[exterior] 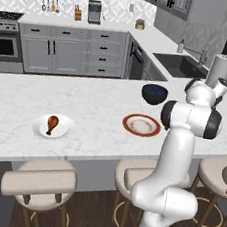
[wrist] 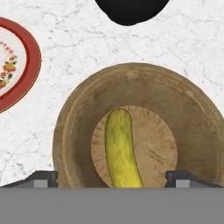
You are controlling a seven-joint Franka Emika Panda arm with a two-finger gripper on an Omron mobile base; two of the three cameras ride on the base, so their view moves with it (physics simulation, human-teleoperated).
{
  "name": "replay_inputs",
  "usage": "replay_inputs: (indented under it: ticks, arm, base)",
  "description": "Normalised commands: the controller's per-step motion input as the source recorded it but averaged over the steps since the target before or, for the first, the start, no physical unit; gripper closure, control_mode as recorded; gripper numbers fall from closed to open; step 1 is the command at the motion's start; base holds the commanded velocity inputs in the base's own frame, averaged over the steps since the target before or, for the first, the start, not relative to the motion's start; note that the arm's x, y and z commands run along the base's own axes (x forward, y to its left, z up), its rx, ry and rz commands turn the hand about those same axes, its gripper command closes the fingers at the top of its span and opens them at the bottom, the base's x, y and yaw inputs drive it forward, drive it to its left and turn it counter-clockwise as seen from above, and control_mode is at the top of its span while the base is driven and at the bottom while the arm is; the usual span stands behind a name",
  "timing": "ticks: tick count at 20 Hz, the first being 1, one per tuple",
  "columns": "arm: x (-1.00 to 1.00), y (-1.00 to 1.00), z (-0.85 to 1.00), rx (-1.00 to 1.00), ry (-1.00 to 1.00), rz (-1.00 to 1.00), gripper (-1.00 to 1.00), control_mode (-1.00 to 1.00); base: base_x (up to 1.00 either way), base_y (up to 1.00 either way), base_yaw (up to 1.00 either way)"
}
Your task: Pick the chicken drumstick and cucumber from their plates and place them in the bowl. Then put the bowl in the fridge.
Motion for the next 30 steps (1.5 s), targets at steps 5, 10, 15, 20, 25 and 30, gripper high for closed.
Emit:
replay_inputs:
  ticks: [5,10,15,20,25,30]
  arm:
    - [-0.89,0.34,0.73,0.10,0.01,-0.15,-1.00,-1.00]
    - [-0.83,0.58,0.60,0.12,0.02,-0.15,-1.00,-1.00]
    - [-0.82,0.83,0.29,0.06,-0.01,-0.16,-1.00,-1.00]
    - [-0.47,1.00,0.11,0.00,0.05,-0.15,-1.00,-1.00]
    - [-0.21,1.00,0.25,0.00,0.15,-0.05,-1.00,-1.00]
    - [-0.08,1.00,0.08,0.00,0.19,0.00,-1.00,-1.00]
  base:
    - [0.00,0.00,0.00]
    - [0.00,0.00,0.00]
    - [0.00,0.00,0.00]
    - [0.00,0.00,0.00]
    - [0.00,0.00,0.00]
    - [0.00,0.00,0.00]
